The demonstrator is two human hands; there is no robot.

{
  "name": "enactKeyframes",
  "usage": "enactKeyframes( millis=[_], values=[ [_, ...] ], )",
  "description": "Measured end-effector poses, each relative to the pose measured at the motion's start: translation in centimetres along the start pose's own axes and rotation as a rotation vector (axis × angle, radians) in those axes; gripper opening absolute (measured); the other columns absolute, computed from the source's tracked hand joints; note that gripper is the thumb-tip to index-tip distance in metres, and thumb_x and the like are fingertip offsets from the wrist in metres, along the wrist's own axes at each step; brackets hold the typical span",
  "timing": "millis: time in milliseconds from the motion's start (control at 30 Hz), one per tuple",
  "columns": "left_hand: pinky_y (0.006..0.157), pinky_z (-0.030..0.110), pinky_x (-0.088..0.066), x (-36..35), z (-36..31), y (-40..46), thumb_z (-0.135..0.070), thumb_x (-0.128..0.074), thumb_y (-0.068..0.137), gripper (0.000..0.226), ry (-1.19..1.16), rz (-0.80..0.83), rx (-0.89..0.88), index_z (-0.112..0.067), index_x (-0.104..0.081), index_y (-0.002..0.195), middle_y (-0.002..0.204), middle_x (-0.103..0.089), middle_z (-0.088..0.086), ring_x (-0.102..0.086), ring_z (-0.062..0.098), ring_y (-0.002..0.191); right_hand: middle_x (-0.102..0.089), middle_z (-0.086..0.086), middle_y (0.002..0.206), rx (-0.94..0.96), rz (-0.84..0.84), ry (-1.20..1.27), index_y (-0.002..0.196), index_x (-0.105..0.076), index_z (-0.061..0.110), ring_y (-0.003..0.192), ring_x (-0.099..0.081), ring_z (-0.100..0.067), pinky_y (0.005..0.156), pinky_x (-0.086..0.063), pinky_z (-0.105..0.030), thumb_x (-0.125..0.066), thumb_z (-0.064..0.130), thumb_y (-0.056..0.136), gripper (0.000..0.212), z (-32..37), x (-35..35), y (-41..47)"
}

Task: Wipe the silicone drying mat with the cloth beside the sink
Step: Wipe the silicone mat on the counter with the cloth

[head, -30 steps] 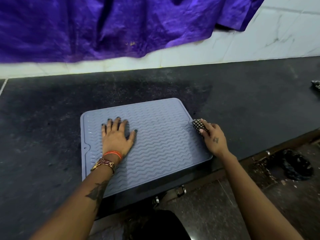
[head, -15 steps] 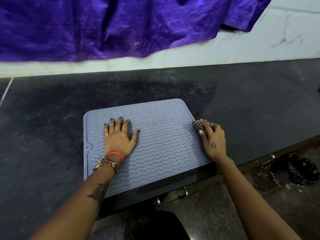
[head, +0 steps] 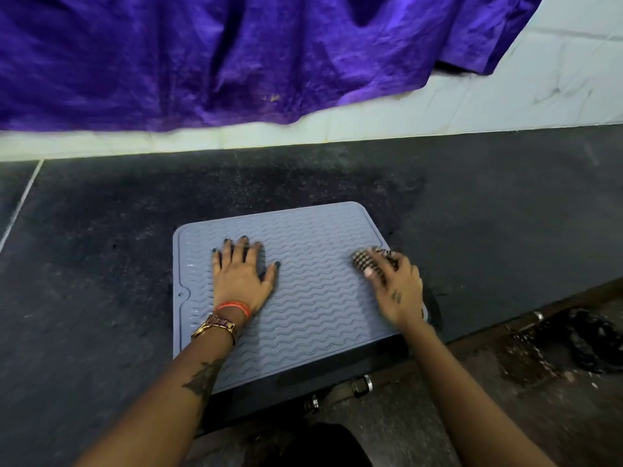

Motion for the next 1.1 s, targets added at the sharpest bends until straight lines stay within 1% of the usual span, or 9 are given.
enactKeyframes(
  millis=[100,367,467,567,667,767,900,1000,1100],
  values=[
    [0.117,0.048,-0.003,0.0,0.0,0.0,-0.061,-0.022,0.083,0.071,-0.001,-0.005,0.003,-0.021,-0.034,0.140,0.152,-0.029,0.008,-0.014,0.031,0.142,-0.044,-0.017,0.132,0.029,0.028,-0.162,0.136,-0.043,0.030,0.104,-0.046,-0.034,0.087,-0.039,-0.043,-0.030,0.047,0.092,0.049,0.6,-0.8,-0.7],
    [0.117,0.047,-0.002,0.3,0.0,-0.1,-0.060,-0.022,0.083,0.071,-0.020,0.001,0.004,-0.021,-0.035,0.140,0.152,-0.028,0.008,-0.014,0.031,0.142,-0.036,-0.018,0.136,0.017,0.166,0.021,0.138,-0.043,0.022,0.117,-0.040,-0.034,0.100,-0.037,-0.044,-0.048,0.032,0.095,0.044,0.0,-0.4,2.6],
    [0.118,0.046,-0.001,0.1,0.1,-0.2,-0.061,-0.018,0.083,0.071,-0.008,0.008,0.006,-0.023,-0.032,0.142,0.154,-0.025,0.006,-0.012,0.029,0.143,-0.042,-0.020,0.131,0.012,0.085,0.116,0.134,-0.049,0.020,0.113,-0.043,-0.036,0.096,-0.039,-0.043,-0.054,0.028,0.093,0.042,-0.6,1.0,2.6],
    [0.118,0.046,0.000,0.0,0.1,-0.3,-0.062,-0.014,0.083,0.072,0.018,0.016,0.014,-0.024,-0.028,0.143,0.155,-0.022,0.005,-0.009,0.028,0.144,-0.046,-0.021,0.127,0.062,0.034,-0.023,0.133,-0.050,0.023,0.104,-0.047,-0.037,0.089,-0.042,-0.045,-0.052,0.032,0.092,0.041,-0.5,0.7,0.1],
    [0.117,0.045,0.001,-0.1,0.0,-0.3,-0.064,-0.006,0.080,0.078,0.040,0.026,0.021,-0.024,-0.025,0.144,0.155,-0.020,0.005,-0.008,0.028,0.144,-0.042,-0.019,0.130,0.072,0.073,-0.122,0.136,-0.045,0.025,0.105,-0.044,-0.034,0.090,-0.039,-0.043,-0.047,0.034,0.094,0.043,-0.5,-0.1,0.2],
    [0.117,0.044,0.004,0.0,-0.1,-0.5,-0.067,0.003,0.074,0.087,0.039,0.035,0.023,-0.025,-0.022,0.146,0.156,-0.017,0.003,-0.005,0.026,0.145,-0.042,-0.019,0.129,0.102,0.085,-0.050,0.136,-0.046,0.023,0.107,-0.043,-0.034,0.091,-0.037,-0.041,-0.048,0.029,0.094,0.042,-0.1,0.3,3.1],
    [0.117,0.043,0.003,0.1,0.0,-0.6,-0.068,0.002,0.073,0.087,0.028,0.027,0.035,-0.026,-0.023,0.146,0.156,-0.017,0.002,-0.006,0.025,0.145,-0.045,-0.021,0.125,0.145,0.012,0.023,0.133,-0.050,0.020,0.104,-0.045,-0.036,0.089,-0.040,-0.043,-0.052,0.028,0.093,0.041,0.8,0.7,6.1],
    [0.118,0.042,0.003,0.1,0.1,-0.5,-0.070,0.000,0.075,0.086,0.011,0.024,0.042,-0.027,-0.024,0.145,0.156,-0.018,0.001,-0.006,0.024,0.145,-0.041,-0.017,0.130,0.166,0.091,-0.136,0.138,-0.041,0.026,0.104,-0.043,-0.032,0.089,-0.039,-0.043,-0.044,0.036,0.095,0.044,0.9,-1.6,5.4],
    [0.118,0.042,0.003,0.1,0.0,-0.5,-0.070,-0.001,0.076,0.084,0.009,0.014,0.050,-0.028,-0.025,0.145,0.156,-0.019,0.000,-0.006,0.023,0.145,-0.040,-0.016,0.129,0.158,0.109,-0.136,0.137,-0.041,0.025,0.106,-0.042,-0.032,0.089,-0.038,-0.043,-0.045,0.034,0.094,0.044,0.5,-2.5,5.8]
  ],
)
Point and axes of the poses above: each hand's wrist, its own y-axis towards the middle knuckle, its own x-axis out of the back of the hand, z = x × y, the point moved 6 cm from there along y, towards the middle knuckle
